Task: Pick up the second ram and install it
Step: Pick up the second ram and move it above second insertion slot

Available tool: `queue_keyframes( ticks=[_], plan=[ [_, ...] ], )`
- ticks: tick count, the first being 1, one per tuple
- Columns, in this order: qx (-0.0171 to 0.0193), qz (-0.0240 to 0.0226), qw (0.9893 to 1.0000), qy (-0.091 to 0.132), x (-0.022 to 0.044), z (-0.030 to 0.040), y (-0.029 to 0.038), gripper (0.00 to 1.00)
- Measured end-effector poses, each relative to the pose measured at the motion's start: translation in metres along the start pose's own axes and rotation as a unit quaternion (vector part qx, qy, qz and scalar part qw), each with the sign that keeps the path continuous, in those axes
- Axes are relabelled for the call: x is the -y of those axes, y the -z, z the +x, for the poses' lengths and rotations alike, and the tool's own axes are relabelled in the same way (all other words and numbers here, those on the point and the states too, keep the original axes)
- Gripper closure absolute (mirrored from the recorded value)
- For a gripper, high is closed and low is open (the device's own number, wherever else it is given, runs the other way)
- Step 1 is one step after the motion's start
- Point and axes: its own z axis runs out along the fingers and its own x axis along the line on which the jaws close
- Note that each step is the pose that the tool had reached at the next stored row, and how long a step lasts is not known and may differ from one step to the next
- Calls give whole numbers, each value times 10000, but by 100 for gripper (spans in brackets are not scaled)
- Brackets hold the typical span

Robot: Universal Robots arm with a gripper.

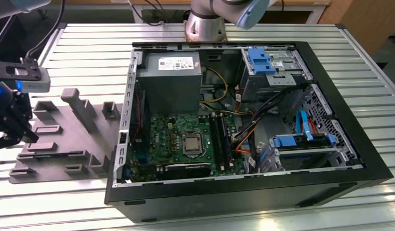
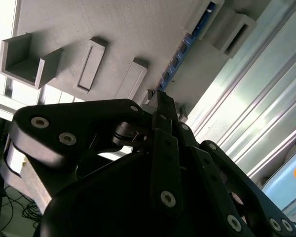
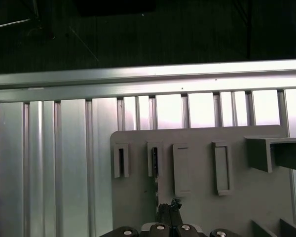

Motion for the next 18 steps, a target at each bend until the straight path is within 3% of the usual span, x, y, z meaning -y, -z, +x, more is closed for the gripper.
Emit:
queue_keyframes(
  ticks=[18],
  plan=[
    [0,0,10000,0,1,1,-50,89]
  ],
)
